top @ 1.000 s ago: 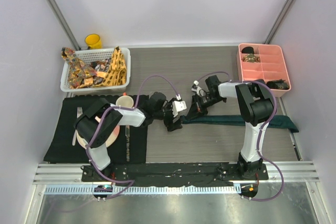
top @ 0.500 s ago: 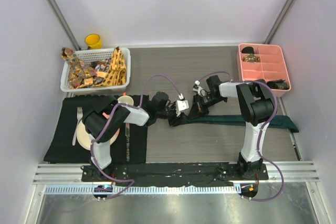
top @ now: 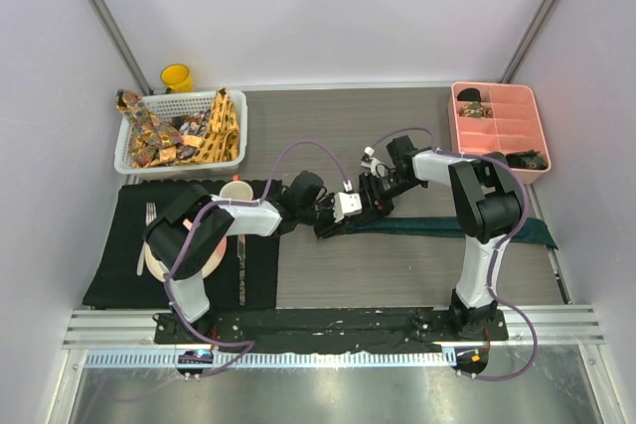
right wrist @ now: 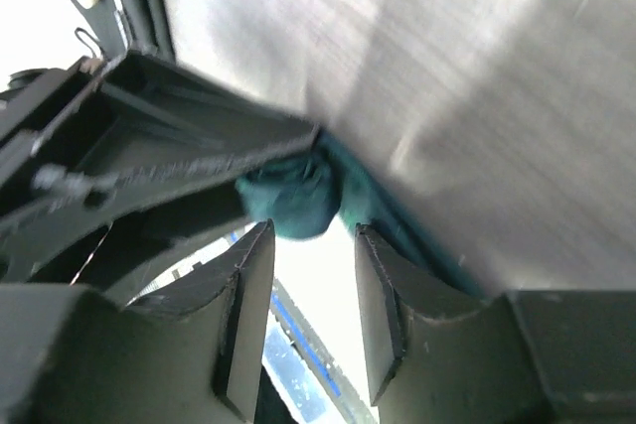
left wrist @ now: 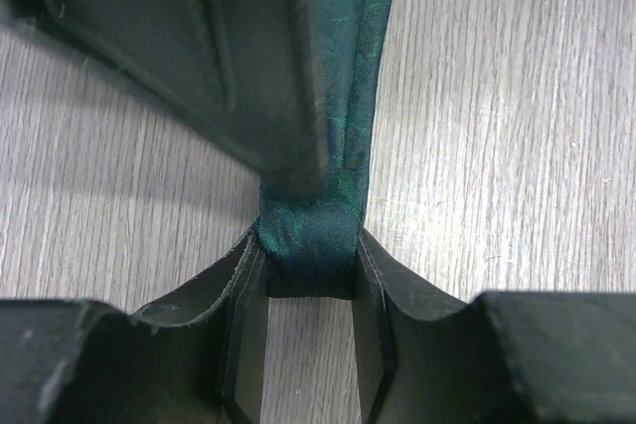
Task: Roll the ties
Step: Roll the tie at the center of the board.
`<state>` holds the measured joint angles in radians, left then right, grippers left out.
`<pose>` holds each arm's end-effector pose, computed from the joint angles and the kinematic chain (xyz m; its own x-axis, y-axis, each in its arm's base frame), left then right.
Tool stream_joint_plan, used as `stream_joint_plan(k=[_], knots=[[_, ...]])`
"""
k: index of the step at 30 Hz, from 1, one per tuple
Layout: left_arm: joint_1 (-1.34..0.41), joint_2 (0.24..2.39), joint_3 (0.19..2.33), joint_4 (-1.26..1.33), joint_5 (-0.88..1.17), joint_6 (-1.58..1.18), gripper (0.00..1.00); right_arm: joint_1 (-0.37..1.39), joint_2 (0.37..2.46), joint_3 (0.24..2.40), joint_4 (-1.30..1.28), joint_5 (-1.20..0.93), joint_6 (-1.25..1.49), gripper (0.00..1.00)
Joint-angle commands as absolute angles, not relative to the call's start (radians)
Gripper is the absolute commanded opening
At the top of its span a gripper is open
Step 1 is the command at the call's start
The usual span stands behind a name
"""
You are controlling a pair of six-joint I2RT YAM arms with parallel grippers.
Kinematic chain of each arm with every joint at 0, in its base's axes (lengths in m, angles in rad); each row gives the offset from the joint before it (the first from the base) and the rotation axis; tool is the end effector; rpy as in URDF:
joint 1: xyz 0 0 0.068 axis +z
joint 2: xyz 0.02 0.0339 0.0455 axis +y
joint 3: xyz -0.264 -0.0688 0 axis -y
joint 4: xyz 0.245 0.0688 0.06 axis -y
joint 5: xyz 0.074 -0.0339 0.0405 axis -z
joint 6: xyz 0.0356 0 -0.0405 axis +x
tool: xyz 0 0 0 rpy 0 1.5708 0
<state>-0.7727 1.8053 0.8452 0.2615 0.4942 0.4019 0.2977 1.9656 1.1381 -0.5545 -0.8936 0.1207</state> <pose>0.2400 -0.2576 0.1362 -0.0817 0.5606 -0.8241 0.9851 0.1712 0.0188 0.3261 0.1291 0.1228 -0.9712 -0.2191 -0.0941 -0.2082 0.5868 0.7825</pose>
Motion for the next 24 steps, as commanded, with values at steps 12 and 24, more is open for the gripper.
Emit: stream_joint_plan(k=[12,24], knots=[[-0.798,1.842,0.885,0.043,0.385,0.466,0.30,0.322,1.959,1.120,-0.445,-0.884,0.262,0.42],[-0.807,1.858,0.907,0.015,0.374,0.471,0.37,0.327,1.986,1.118,-0.466,-0.864,0.227,0.01]])
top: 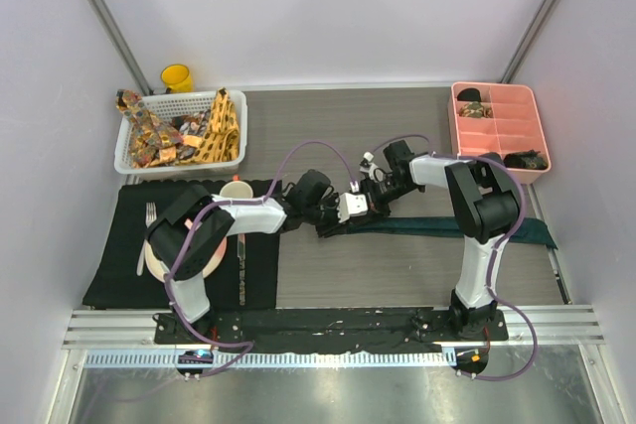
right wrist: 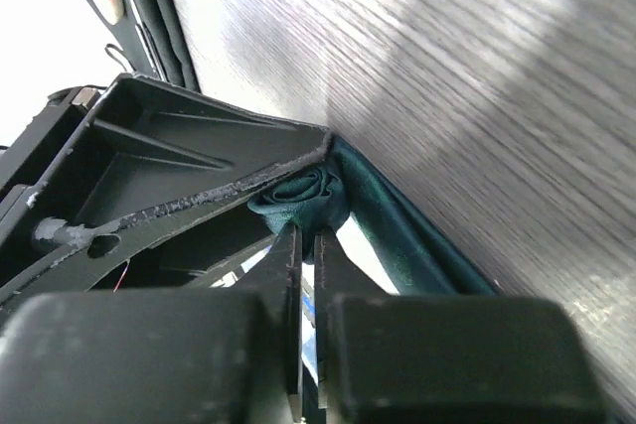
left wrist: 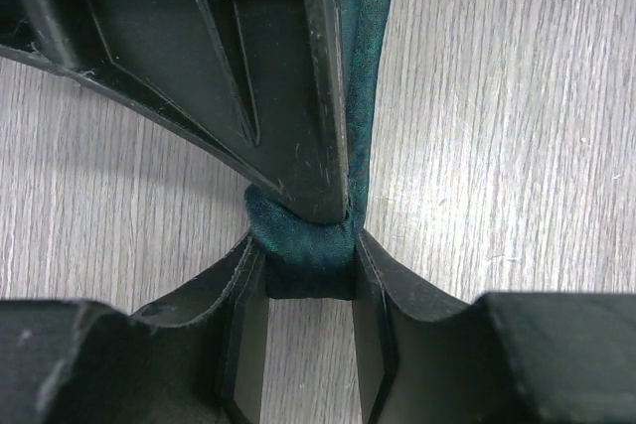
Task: Roll the ties
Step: Roll the tie at the center of the board.
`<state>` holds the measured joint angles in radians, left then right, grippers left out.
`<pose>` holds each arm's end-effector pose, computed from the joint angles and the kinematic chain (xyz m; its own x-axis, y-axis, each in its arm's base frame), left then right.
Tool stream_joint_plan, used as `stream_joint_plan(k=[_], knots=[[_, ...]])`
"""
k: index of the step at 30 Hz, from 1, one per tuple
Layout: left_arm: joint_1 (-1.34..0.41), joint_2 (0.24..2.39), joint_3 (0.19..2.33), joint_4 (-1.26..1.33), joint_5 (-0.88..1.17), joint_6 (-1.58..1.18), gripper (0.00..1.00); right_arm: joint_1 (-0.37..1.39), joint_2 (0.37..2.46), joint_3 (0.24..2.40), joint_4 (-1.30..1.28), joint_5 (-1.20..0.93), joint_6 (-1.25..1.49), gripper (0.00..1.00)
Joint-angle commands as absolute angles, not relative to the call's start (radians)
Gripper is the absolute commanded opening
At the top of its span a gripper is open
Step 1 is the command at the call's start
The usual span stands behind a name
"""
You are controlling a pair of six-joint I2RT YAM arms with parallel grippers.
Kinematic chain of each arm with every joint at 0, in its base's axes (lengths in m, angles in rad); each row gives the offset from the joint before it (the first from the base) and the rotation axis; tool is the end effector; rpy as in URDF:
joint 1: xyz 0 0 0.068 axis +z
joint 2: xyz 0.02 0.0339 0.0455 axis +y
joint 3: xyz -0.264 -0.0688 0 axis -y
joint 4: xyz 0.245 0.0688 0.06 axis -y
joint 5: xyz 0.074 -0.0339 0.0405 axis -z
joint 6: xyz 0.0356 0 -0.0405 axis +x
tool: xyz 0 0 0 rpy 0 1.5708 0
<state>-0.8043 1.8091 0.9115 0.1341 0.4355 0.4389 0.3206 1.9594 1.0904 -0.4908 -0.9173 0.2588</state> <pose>0.2380 -0.2688 0.1424 -0.0668 0.6248 -0.7779 0.9864 0.1589 0.0429 0.3176 0.1352 0.1159 -0.9865 -0.1636 -0.0038 -0.1003 0.5860 0.8041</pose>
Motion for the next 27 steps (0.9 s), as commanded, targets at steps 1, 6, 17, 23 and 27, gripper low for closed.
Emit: stream_joint_plan(k=[1,6,17,23,27], knots=[[-0.808,1.856,0.910,0.012,0.379,0.462,0.40,0.324,1.997,1.118,-0.488,-0.859,0.215,0.01],[-0.778,1.824,0.887,0.075,0.451,0.407,0.65,0.295,2.028,1.086,-0.514,-0.810,0.163,0.01],[-0.759,1.822,0.801,0.391,0.561,0.386,0.80,0.261,2.114,1.086,-0.574,-0.747,0.106,0.01],[-0.765,1.873,0.833,0.430,0.612,0.397,0.79,0.259,2.135,1.114,-0.607,-0.768,0.075,0.01],[-0.775,1.888,0.854,0.368,0.595,0.420,0.63,0.259,2.135,1.129,-0.626,-0.795,0.054,0.01]])
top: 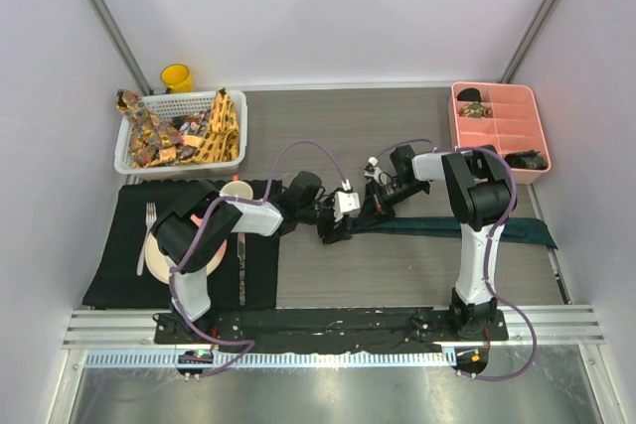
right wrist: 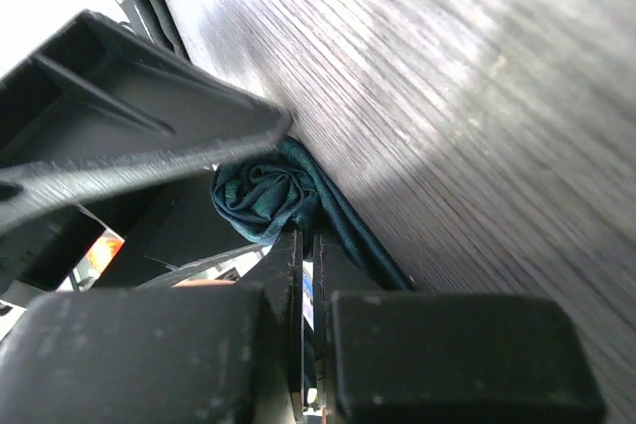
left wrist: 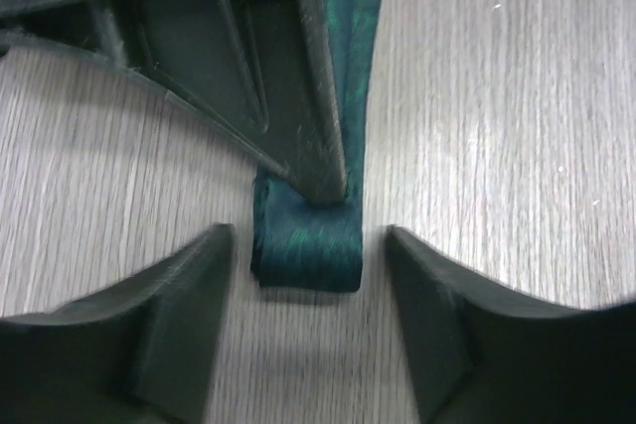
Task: Roll the ties
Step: Roll the tie at the center of the board.
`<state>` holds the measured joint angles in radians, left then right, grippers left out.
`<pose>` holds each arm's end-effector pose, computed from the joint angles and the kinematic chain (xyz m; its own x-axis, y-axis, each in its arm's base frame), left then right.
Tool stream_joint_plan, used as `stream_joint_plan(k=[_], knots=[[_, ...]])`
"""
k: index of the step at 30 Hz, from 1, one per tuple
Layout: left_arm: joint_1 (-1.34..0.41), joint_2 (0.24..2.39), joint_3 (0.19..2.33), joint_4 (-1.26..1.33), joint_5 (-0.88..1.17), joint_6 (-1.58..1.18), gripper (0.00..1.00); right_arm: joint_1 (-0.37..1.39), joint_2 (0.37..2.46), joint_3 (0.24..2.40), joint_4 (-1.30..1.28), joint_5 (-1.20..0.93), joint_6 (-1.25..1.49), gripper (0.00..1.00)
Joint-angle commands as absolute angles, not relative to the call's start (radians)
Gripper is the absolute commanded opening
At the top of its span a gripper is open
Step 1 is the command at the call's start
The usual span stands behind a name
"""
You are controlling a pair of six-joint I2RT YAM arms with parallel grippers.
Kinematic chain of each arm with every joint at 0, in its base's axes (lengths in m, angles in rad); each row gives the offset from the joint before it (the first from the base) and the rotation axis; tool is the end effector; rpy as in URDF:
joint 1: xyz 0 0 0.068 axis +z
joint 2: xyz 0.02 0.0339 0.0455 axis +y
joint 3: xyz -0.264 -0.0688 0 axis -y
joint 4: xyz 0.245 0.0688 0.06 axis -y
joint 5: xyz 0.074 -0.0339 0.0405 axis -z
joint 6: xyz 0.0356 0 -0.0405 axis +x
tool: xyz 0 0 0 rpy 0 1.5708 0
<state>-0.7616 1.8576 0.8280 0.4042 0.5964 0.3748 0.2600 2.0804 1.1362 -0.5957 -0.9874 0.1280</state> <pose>0.2440 -0.2603 0.1271 -0.0646 0.4801 -0.8748 0.9931 0.1169 -0.0092 0.3247 0.1171 0.0871 -0.9793 -0.1878 0.0758 -0.0419 0.5542 0.8313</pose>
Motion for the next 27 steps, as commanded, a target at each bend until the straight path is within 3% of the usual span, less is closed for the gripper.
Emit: stream_joint_plan(k=[1,4,8,12,21,27], knots=[[-0.773,1.885,0.854,0.356,0.591,0.431,0.52,0.261,2.128,1.135,-0.627,-0.802,0.052,0.01],[-0.773,1.872,0.851,0.290,0.575,0.456,0.35,0.264,2.091,1.141,-0.630,-0.830,0.052,0.02],[-0.775,1.853,0.857,0.189,0.536,0.442,0.21,0.259,2.002,1.140,-0.650,-0.824,0.040,0.32],[-0.775,1.832,0.841,0.118,0.506,0.436,0.17,0.256,1.905,1.131,-0.667,-0.827,0.051,0.46],[-0.790,1.842,0.885,0.052,0.451,0.410,0.23,0.325,1.874,1.101,-0.548,-0.842,0.219,0.47],[-0.798,1.841,0.887,0.038,0.456,0.414,0.25,0.347,1.916,1.114,-0.480,-0.802,0.247,0.40]])
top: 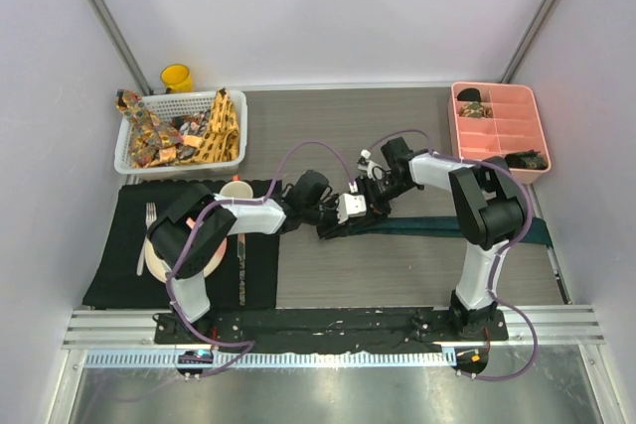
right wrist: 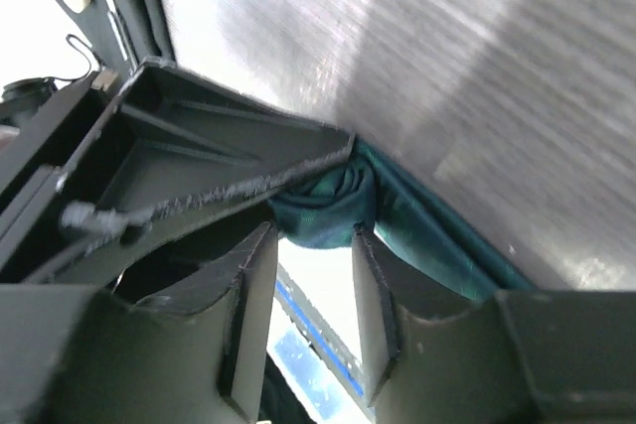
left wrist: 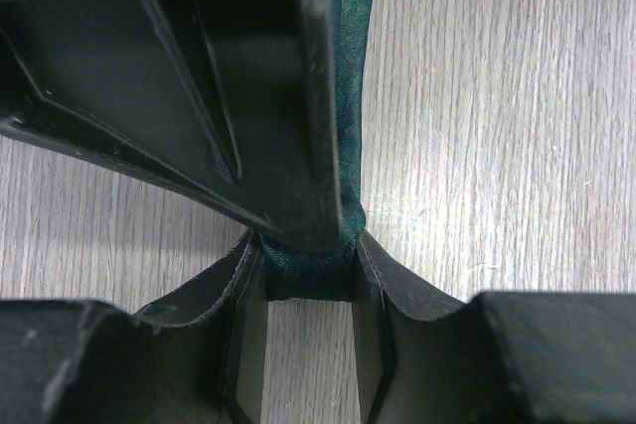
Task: Roll the ties
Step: Roll the tie at the center of the board.
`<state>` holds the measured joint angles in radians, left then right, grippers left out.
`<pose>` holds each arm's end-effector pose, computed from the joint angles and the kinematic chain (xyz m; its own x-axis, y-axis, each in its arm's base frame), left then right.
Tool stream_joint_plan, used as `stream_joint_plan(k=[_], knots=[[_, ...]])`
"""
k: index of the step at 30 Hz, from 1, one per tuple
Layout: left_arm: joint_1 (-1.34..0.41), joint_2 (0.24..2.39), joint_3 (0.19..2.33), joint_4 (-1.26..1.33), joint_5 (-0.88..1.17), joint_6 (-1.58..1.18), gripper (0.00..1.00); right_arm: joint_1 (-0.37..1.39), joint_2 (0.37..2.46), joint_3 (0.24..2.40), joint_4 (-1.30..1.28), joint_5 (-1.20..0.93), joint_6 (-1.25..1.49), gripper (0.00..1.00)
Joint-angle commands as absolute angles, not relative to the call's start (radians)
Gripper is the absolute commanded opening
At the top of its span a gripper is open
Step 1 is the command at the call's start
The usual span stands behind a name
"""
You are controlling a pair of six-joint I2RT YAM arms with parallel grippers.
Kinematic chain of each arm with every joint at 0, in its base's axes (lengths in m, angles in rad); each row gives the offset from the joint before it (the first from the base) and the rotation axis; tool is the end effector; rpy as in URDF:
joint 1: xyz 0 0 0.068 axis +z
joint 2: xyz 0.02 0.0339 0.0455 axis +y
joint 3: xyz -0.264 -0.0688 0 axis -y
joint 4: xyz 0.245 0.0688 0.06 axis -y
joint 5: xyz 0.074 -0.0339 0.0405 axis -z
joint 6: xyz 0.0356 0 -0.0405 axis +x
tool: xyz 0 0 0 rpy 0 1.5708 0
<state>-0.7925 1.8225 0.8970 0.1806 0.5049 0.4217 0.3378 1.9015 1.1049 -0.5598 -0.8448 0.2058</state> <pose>0.2393 -0.2673 0.1382 -0.0769 0.5883 -0.8050 0.9912 0.1320 0.0017 0.3126 0.1380 0.1346 -0.9781 -0.1998 -0.0589 -0.1739 0.6277 0.7588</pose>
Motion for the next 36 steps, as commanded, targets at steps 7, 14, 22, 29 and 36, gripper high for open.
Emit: stream_joint_plan(k=[7,14,22,29,36], knots=[[-0.798,1.838,0.893,0.017,0.457,0.423,0.38,0.344,1.974,1.094,-0.494,-0.758,0.204,0.01],[-0.782,1.786,0.854,0.130,0.526,0.381,0.64,0.285,2.040,1.068,-0.546,-0.744,0.130,0.01],[-0.776,1.793,0.834,0.325,0.583,0.347,0.74,0.230,2.129,1.078,-0.604,-0.742,0.081,0.01],[-0.778,1.871,0.888,0.386,0.607,0.353,0.75,0.227,2.151,1.095,-0.632,-0.727,0.057,0.01],[-0.787,1.921,0.936,0.361,0.614,0.388,0.57,0.238,2.161,1.130,-0.643,-0.741,0.038,0.01]])
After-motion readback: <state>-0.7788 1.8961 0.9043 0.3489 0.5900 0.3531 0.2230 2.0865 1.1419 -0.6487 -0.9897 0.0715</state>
